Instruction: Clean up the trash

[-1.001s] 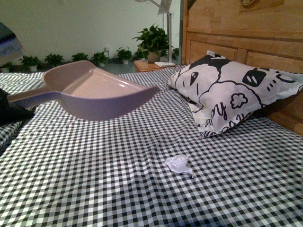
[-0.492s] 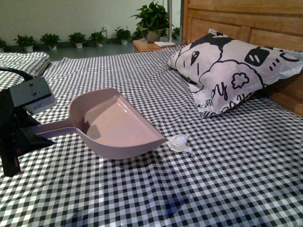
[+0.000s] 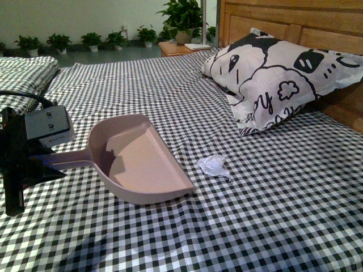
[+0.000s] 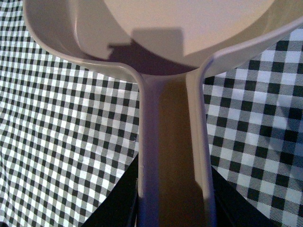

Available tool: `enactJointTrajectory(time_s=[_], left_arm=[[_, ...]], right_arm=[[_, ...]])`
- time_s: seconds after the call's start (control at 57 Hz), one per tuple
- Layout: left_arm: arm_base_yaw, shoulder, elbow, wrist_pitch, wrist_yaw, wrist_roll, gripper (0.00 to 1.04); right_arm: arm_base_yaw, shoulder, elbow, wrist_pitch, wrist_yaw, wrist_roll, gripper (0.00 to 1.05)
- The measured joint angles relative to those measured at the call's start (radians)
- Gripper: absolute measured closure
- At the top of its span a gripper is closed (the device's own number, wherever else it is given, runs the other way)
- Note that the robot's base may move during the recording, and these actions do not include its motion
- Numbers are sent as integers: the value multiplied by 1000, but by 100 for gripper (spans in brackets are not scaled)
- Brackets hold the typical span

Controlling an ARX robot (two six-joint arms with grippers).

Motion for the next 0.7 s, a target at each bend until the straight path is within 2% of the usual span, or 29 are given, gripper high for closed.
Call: enactJointTrajectory(time_s=[0.105, 0.246, 0.702], left_arm=[[-2, 3, 14, -16, 6, 13, 78], [-1, 16, 33, -35, 2, 43, 78], [6, 98, 138, -113, 47, 42, 78]], right_arm=[[-57, 155, 198, -39, -68, 12, 86], [-58, 346, 394, -94, -130, 12, 86], [43, 916, 853, -233, -124, 7, 86]])
